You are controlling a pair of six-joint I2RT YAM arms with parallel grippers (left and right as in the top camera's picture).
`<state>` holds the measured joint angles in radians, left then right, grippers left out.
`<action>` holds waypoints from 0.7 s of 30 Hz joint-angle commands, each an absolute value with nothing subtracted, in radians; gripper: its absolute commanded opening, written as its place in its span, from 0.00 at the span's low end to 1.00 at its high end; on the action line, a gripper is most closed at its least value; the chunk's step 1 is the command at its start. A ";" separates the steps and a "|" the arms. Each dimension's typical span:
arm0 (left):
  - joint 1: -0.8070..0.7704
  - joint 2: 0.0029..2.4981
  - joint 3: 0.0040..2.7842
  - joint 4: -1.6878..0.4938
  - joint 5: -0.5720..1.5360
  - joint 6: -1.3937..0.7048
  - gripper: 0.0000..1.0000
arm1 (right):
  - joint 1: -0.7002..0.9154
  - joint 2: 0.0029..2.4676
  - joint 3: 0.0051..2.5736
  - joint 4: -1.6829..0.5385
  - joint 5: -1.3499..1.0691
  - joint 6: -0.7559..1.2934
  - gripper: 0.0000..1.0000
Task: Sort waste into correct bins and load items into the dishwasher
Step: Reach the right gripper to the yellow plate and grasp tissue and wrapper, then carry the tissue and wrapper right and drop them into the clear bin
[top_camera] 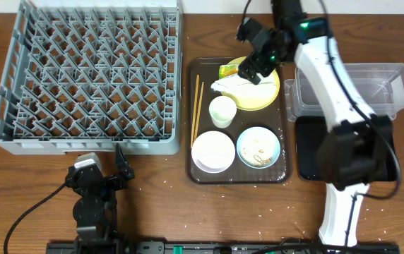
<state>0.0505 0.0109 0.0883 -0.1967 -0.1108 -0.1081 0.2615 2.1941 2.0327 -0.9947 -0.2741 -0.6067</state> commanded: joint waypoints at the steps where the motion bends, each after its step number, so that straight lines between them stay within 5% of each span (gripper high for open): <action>1: 0.054 0.006 0.065 -0.211 -0.116 -0.110 0.95 | 0.292 2.269 2.054 -0.971 -0.164 -0.730 0.99; 14: 0.054 0.006 0.065 -0.211 -0.116 -0.110 0.95 | 0.330 2.444 2.054 -0.891 -0.079 -0.809 0.92; 21: 0.054 0.006 0.065 -0.211 -0.116 -0.110 0.95 | 0.329 2.470 2.053 -0.931 -0.081 -0.808 0.61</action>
